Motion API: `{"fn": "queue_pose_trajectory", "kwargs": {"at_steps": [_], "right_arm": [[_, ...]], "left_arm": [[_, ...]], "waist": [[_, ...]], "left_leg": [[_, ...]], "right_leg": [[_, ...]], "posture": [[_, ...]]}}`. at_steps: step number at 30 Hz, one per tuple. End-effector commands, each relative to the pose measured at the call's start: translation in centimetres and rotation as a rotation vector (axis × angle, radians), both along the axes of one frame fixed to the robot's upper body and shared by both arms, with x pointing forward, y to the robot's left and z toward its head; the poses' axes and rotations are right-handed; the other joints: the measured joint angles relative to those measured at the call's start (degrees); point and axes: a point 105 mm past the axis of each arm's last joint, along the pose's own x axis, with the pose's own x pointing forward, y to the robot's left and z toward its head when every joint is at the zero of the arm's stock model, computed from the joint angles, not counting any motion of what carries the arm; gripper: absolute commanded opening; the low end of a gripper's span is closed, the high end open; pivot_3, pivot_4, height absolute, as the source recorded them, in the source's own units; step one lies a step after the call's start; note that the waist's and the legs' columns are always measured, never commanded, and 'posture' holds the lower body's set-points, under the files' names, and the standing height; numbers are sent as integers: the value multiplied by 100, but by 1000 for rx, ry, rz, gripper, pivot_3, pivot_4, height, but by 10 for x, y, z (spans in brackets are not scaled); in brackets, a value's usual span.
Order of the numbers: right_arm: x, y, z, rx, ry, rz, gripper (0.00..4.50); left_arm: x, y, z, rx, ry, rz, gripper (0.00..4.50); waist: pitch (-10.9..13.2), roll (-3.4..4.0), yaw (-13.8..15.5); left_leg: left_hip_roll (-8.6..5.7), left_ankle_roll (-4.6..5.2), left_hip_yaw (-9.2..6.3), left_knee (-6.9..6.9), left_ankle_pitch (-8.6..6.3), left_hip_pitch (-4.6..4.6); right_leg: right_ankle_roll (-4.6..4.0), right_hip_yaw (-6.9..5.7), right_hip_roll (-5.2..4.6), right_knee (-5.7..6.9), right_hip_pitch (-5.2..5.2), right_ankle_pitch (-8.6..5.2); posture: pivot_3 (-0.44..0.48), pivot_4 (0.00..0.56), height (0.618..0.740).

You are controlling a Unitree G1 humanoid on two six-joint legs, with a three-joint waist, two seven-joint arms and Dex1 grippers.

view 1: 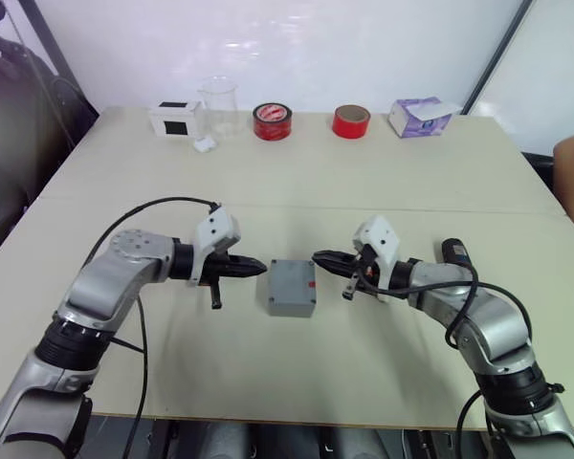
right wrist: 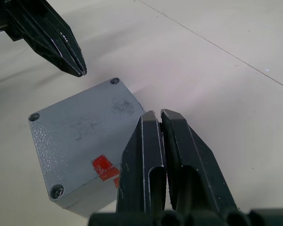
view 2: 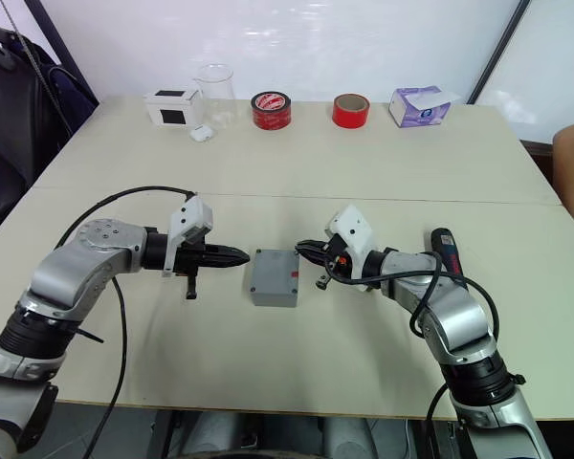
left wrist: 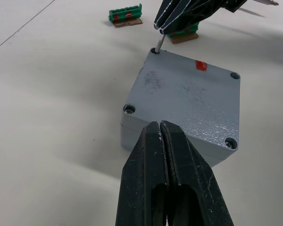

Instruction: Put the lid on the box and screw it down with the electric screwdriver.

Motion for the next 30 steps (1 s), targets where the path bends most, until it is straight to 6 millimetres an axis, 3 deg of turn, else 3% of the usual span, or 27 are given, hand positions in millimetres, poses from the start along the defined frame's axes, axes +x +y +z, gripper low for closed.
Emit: {"fn": "queue_pose_trajectory", "kwargs": {"at_steps": [1, 26, 30], "right_arm": [[0, 2, 5, -9, -32, 12, 96], [9, 8, 3, -22, -26, 10, 96], [9, 7, 4, -24, -25, 12, 1136]], "left_arm": [[0, -5, 12, 0, -58, -22, 0], [0, -6, 10, 4, -60, -18, 0], [-1, -6, 10, 3, -59, -19, 0]], "waist": [[0, 0, 0], [0, 0, 1], [0, 0, 0]], "left_leg": [[0, 0, 0, 0, 0, 0], [0, 0, 0, 0, 0, 0], [0, 0, 0, 0, 0, 0]], "right_leg": [[0, 0, 0, 0, 0, 0], [0, 0, 0, 0, 0, 0], [0, 0, 0, 0, 0, 0]], "posture": [[0, 150, 740], [0, 150, 740], [0, 150, 740]]}}
